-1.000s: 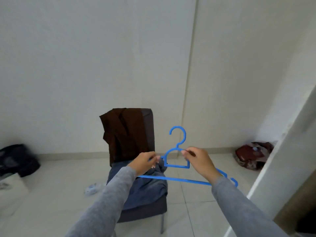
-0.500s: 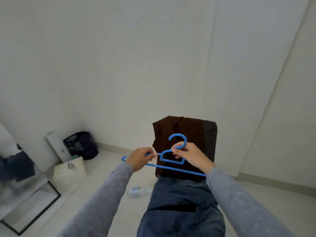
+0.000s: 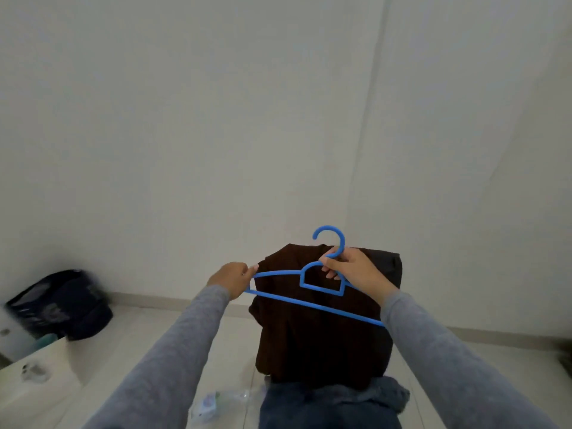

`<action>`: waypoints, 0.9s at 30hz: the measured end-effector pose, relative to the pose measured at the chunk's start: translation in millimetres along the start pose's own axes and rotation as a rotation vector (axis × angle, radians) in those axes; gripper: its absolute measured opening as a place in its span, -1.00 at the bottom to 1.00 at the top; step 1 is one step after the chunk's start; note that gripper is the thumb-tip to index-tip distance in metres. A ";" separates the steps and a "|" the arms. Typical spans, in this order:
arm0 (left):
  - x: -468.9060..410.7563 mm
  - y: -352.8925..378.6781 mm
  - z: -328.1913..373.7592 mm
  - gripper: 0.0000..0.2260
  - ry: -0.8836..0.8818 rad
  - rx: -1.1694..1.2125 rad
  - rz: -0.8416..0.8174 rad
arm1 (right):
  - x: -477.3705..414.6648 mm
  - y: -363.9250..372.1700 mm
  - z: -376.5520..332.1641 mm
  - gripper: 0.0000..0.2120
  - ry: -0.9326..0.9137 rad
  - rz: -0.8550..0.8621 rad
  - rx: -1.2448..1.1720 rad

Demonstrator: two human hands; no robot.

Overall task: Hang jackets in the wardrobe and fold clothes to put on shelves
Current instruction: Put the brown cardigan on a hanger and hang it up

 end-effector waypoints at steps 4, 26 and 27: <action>-75.0 7.8 -7.0 -0.63 -0.133 0.145 0.021 | -35.3 -41.3 8.6 -0.94 0.009 0.234 -0.047; -80.7 75.7 76.3 -0.71 -0.075 1.201 -0.463 | -39.2 -38.2 67.6 -0.94 0.023 0.413 -0.222; -76.8 63.6 88.4 -0.71 -0.019 1.214 -0.467 | -43.1 -30.9 67.0 -0.94 0.025 0.385 -0.217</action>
Point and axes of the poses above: each hand's wrist, its own x-axis away from the middle knuckle, its own y-axis out of the palm, z = x × y, the point moved 8 cm from there along -x, towards the middle knuckle, and after that the axes turned 5 degrees about -y, right-handed, at the moved point
